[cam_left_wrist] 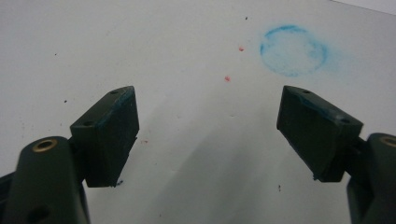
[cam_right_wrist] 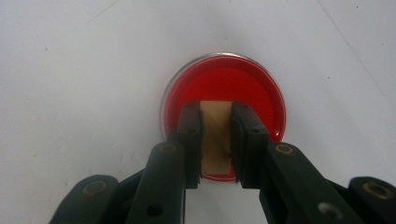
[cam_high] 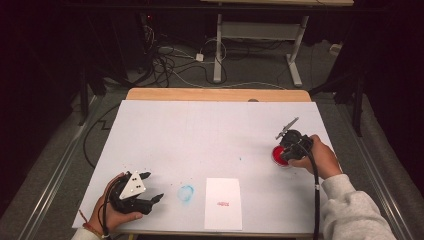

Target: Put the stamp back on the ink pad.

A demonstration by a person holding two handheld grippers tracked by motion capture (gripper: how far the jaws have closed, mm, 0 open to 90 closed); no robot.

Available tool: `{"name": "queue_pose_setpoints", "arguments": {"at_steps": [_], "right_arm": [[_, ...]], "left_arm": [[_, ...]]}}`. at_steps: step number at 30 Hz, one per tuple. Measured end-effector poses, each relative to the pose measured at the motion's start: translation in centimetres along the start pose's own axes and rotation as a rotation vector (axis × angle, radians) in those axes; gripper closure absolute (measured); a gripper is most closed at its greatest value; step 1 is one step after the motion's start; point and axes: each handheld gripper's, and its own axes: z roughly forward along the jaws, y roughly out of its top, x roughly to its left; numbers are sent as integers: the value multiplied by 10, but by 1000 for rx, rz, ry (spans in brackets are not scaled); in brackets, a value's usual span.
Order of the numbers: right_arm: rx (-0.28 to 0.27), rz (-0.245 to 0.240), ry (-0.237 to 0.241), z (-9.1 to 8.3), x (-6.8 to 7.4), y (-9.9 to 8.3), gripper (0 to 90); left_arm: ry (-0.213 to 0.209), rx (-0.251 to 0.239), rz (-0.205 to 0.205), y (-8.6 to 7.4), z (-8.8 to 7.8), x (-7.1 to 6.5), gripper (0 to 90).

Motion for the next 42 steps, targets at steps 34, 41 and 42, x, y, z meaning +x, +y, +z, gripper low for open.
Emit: {"name": "queue_pose_setpoints", "arguments": {"at_steps": [34,41,42], "right_arm": [[-518,119,-68,-53,24,-30,442],[-633,113,-82,-56,39,-35,347],[-644,118,-92,-56,41,-35,334]], "left_arm": [[6,-1,3,1,-1,-1,204],[7,-1,3,1,0,-1,204],[8,-1,2,1,0,-1,204]]}}
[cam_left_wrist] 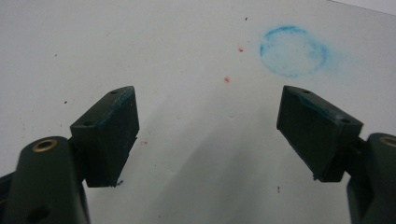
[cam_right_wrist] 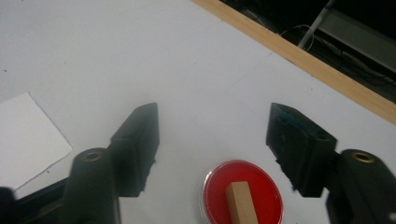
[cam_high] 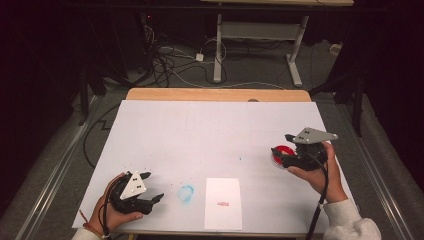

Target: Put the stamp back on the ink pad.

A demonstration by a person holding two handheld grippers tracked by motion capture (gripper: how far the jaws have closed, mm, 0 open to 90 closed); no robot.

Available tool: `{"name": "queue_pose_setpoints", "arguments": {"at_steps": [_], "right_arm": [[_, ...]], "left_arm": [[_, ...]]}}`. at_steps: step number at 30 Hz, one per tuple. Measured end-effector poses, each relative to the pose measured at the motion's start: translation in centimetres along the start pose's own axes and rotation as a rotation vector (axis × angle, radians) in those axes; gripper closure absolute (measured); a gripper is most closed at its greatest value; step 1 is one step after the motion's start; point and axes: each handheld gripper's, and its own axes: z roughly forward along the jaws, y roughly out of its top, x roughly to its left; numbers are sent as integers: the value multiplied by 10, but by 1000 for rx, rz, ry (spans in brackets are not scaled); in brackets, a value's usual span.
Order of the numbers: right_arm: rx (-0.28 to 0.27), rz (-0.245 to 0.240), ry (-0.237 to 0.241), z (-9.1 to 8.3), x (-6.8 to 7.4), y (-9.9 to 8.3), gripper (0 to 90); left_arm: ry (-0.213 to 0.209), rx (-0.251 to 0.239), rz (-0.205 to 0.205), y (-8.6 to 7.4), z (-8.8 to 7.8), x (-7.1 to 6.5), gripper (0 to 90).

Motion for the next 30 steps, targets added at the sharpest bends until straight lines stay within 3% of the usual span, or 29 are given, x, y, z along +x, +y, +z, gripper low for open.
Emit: {"name": "queue_pose_setpoints", "arguments": {"at_steps": [4,8,11,22,30], "right_arm": [[-19,0,-33,0,7,-1,282],[-71,-12,-63,-2,16,-3,241],[-105,-13,-64,-4,22,-3,203],[-208,-29,-60,-15,39,-11,198],[-224,-31,-53,-23,45,-20,210]], "left_arm": [[3,-3,0,0,-1,0,204],[4,-7,-2,0,-2,0,204],[5,-6,0,0,-2,0,204],[7,-3,3,0,-2,0,204],[8,-4,7,0,-2,-1,204]]}}
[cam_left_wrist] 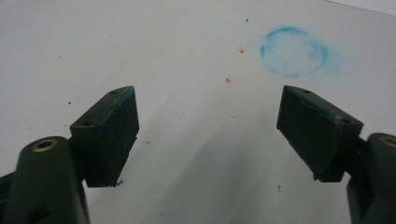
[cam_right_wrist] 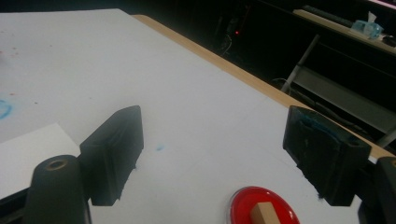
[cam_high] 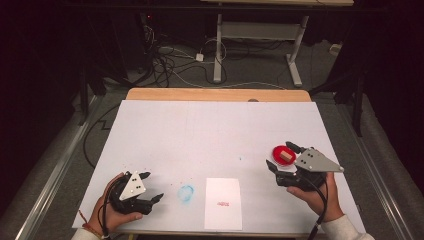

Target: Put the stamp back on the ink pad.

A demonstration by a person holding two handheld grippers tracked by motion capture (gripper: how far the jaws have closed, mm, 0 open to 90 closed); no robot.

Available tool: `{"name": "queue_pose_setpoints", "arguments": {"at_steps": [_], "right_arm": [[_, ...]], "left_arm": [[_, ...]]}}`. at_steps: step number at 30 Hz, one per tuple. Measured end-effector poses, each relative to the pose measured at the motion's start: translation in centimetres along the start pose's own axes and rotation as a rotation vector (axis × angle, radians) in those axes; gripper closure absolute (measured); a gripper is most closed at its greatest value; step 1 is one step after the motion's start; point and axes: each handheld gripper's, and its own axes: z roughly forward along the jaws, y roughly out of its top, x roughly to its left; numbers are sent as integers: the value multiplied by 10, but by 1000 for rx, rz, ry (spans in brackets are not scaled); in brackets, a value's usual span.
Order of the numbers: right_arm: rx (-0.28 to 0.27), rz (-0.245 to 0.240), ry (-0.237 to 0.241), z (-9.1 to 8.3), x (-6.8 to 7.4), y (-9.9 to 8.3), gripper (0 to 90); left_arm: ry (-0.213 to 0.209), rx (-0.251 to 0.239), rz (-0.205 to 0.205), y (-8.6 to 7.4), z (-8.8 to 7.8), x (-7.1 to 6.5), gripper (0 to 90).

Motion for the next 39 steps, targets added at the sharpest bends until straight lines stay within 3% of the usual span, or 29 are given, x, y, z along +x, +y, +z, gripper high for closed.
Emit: {"name": "queue_pose_setpoints", "arguments": {"at_steps": [6,23,29,39], "right_arm": [[-7,-31,-21,-7,6,-4,181],[-28,-48,-34,-22,13,-30,184],[-14,-45,-42,-26,12,-44,188],[7,4,-51,-32,10,-72,182]], "left_arm": [[1,2,2,0,0,0,204],[1,-1,7,1,1,0,203],[1,-4,3,2,2,1,203],[0,-22,3,4,2,2,203]]}}
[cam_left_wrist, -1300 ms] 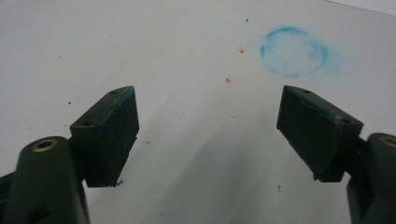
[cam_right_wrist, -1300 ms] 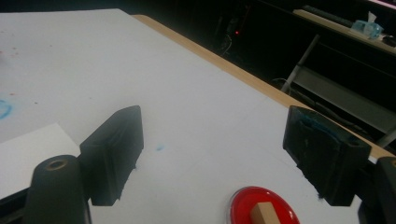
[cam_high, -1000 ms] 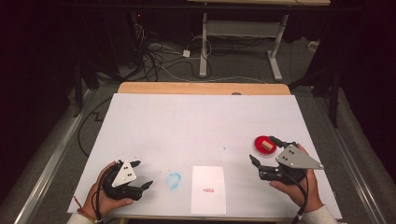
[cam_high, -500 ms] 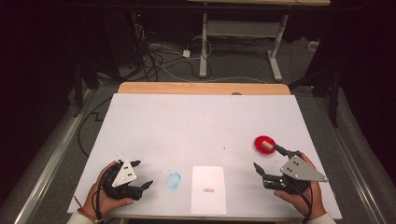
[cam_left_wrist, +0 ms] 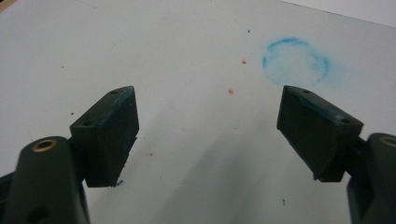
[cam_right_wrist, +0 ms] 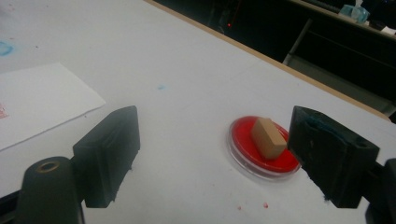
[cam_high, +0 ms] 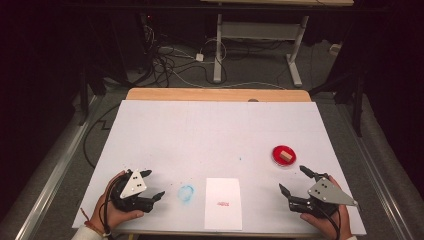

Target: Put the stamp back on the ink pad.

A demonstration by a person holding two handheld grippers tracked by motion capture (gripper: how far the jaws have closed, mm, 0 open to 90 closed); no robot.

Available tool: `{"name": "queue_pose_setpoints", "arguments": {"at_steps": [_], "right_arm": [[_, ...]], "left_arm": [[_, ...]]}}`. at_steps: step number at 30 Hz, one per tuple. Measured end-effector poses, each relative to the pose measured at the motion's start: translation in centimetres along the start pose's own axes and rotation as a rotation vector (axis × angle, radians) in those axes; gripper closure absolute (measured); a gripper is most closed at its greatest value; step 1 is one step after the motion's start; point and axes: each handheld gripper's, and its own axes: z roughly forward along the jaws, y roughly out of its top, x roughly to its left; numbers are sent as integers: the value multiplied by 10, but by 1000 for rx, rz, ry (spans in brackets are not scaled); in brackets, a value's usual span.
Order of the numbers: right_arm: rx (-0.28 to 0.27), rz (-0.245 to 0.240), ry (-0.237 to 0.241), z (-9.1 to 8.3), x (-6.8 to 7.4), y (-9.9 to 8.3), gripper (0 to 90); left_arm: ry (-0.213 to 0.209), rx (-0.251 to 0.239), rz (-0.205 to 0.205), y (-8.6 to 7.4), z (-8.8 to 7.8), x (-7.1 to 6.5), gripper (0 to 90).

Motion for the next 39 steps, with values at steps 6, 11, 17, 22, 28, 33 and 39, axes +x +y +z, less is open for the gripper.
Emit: {"name": "queue_pose_setpoints", "arguments": {"at_steps": [6,11,17,22,28,33,39], "right_arm": [[-3,1,8,-1,2,0,177],[-9,-20,15,0,5,2,178],[-22,-23,5,-2,8,6,178],[-21,-22,5,-2,8,6,178],[-22,-25,0,-2,7,6,179],[-30,-21,-2,-3,7,6,180],[-34,-21,-6,1,7,8,180]], "left_arm": [[-5,5,6,0,0,-2,203],[-9,9,19,-1,0,-4,203],[-5,-1,18,-1,-3,-4,203],[-9,5,18,-1,-1,-3,203],[-11,10,21,-1,0,-4,203],[-10,6,16,-1,-1,-3,203],[-13,3,5,-2,1,0,203]]}}
